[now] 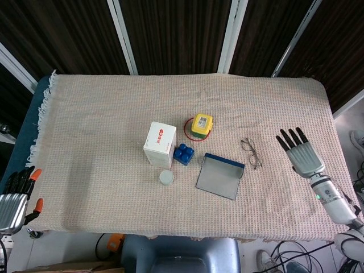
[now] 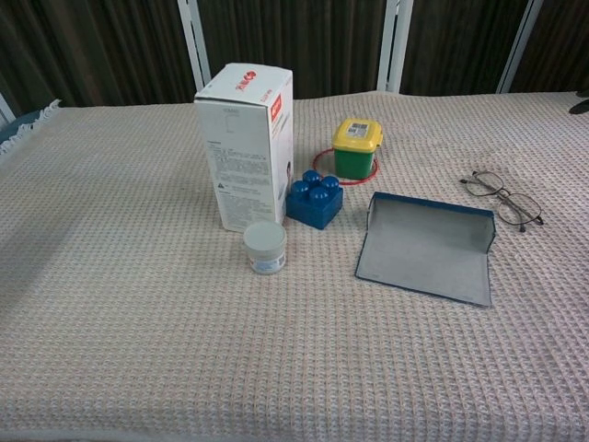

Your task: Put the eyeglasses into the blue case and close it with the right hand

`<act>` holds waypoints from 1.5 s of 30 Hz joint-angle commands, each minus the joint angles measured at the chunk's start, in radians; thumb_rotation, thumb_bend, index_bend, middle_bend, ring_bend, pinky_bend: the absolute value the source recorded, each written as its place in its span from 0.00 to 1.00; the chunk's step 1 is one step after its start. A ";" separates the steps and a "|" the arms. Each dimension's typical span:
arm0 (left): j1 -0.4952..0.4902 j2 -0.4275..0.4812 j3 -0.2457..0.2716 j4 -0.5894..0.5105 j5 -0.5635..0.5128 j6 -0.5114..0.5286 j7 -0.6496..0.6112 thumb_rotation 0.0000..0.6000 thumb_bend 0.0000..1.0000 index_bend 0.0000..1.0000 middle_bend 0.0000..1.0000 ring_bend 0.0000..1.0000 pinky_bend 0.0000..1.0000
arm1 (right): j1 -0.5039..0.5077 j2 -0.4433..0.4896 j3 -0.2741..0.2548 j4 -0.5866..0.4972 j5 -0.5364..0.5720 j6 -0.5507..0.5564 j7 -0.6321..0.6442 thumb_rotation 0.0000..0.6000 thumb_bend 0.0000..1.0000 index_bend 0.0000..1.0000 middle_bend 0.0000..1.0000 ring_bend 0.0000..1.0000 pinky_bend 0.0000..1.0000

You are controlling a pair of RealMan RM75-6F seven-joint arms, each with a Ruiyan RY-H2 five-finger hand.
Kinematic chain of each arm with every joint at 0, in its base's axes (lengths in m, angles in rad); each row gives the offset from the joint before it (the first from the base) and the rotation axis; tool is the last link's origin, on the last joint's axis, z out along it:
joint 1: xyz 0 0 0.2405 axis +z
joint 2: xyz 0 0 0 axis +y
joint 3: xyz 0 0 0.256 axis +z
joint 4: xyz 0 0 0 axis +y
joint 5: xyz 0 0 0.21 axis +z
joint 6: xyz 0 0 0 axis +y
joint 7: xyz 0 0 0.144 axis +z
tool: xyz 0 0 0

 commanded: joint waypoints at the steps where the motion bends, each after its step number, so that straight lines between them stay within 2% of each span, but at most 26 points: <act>1: -0.008 -0.005 -0.002 -0.003 -0.005 -0.012 0.011 1.00 0.45 0.00 0.00 0.00 0.03 | 0.081 -0.032 -0.033 0.087 -0.039 -0.092 0.003 1.00 0.28 0.14 0.00 0.00 0.00; 7: -0.018 -0.010 -0.001 -0.004 0.001 -0.023 0.024 1.00 0.45 0.00 0.00 0.00 0.03 | 0.141 -0.068 -0.077 0.133 -0.091 -0.125 0.048 1.00 0.40 0.22 0.00 0.00 0.00; 20: -0.010 -0.010 0.004 0.000 0.019 0.001 0.016 1.00 0.45 0.00 0.00 0.00 0.03 | 0.193 -0.116 -0.130 0.166 -0.132 -0.134 -0.011 1.00 0.40 0.37 0.00 0.00 0.00; 32: -0.010 -0.008 0.004 0.003 0.023 0.005 0.005 1.00 0.45 0.00 0.00 0.00 0.03 | 0.221 -0.155 -0.136 0.172 -0.106 -0.153 0.010 1.00 0.40 0.37 0.00 0.00 0.00; 45: -0.006 -0.004 0.005 0.004 0.027 0.015 -0.006 1.00 0.45 0.00 0.00 0.00 0.03 | 0.229 -0.182 -0.154 0.203 -0.080 -0.185 -0.025 1.00 0.40 0.44 0.00 0.00 0.00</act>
